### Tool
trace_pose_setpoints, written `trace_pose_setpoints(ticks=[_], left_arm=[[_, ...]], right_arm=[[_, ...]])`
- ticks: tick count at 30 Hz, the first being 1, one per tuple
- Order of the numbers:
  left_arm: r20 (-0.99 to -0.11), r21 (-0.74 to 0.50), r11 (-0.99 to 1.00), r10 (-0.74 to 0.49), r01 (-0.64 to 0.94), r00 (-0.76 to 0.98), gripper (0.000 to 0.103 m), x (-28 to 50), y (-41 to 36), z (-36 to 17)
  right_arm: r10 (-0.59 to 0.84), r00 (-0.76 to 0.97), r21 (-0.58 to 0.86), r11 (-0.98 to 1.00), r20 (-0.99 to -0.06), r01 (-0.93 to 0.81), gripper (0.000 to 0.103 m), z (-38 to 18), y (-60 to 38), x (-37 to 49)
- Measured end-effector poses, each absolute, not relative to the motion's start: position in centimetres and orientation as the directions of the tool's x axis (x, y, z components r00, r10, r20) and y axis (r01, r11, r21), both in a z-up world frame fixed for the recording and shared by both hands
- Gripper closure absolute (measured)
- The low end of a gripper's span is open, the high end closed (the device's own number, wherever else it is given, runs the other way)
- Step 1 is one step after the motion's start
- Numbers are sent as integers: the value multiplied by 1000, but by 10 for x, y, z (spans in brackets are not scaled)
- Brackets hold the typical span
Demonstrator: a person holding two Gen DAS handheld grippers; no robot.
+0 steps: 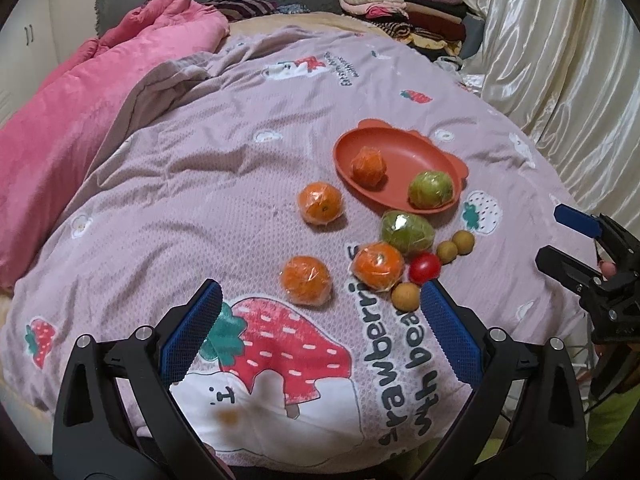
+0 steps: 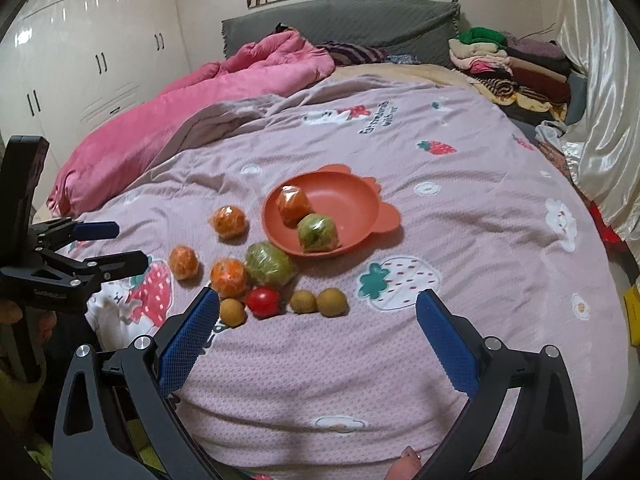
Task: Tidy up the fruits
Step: 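Move both tools back toward the remaining fruits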
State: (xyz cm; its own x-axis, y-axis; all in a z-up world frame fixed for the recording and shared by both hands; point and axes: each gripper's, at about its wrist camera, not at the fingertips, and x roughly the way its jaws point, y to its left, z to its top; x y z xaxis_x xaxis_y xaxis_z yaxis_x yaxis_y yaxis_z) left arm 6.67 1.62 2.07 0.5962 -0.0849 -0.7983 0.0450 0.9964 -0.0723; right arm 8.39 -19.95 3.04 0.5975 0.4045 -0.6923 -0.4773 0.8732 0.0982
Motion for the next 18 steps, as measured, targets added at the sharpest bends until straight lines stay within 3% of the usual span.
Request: trace_pose_setpoints(ticks=[18], left_arm=[[-821, -79, 996, -83, 31, 565, 10, 76, 24, -3]], right_arm=[[428, 518, 120, 843, -740, -525, 5, 5, -164, 101]])
